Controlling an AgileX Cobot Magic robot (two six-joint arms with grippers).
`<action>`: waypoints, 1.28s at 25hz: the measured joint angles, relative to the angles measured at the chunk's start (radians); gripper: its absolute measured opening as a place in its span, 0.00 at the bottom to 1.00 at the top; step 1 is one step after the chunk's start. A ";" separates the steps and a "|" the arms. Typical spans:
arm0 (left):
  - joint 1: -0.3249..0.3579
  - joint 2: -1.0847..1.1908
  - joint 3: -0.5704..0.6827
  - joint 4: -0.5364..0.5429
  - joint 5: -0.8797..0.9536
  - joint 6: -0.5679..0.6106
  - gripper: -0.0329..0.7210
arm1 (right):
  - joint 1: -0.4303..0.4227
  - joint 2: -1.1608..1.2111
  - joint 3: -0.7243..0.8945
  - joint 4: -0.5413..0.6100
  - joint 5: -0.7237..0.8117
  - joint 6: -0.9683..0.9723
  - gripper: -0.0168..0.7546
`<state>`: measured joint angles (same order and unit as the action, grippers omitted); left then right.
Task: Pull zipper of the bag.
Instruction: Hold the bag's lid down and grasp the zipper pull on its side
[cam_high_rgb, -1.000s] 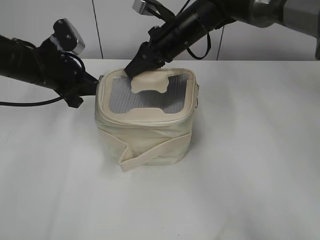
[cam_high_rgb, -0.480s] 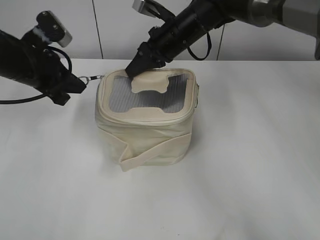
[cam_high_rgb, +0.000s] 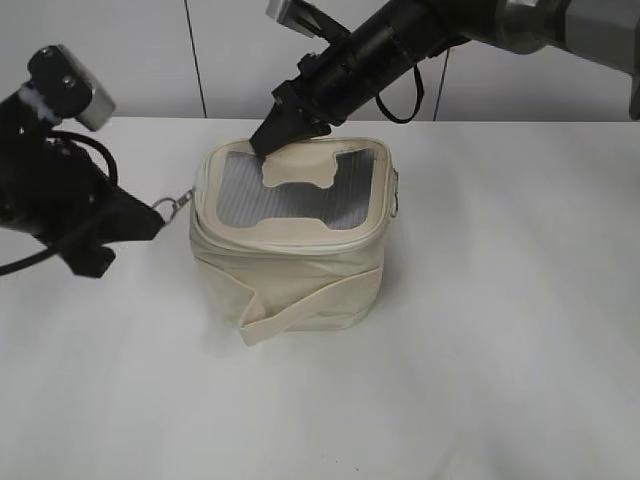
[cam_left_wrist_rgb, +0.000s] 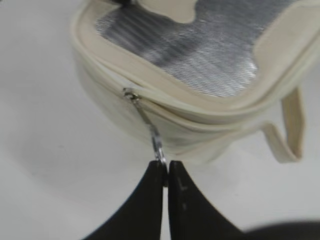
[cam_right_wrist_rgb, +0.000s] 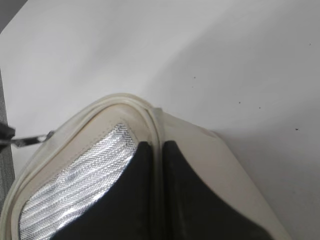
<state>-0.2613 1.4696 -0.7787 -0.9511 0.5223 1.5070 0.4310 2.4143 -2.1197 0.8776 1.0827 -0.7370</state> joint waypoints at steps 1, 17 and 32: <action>-0.012 -0.020 0.022 0.002 0.007 -0.007 0.06 | 0.000 0.000 0.000 0.000 0.000 0.005 0.08; -0.509 0.023 0.084 -0.200 -0.218 -0.053 0.07 | -0.002 0.000 0.000 -0.005 0.023 0.028 0.08; -0.517 0.095 -0.002 -0.350 -0.162 0.055 0.07 | -0.002 0.000 0.000 -0.004 0.015 0.030 0.08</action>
<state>-0.7778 1.5643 -0.7808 -1.3011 0.3606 1.5621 0.4288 2.4143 -2.1197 0.8733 1.0979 -0.7070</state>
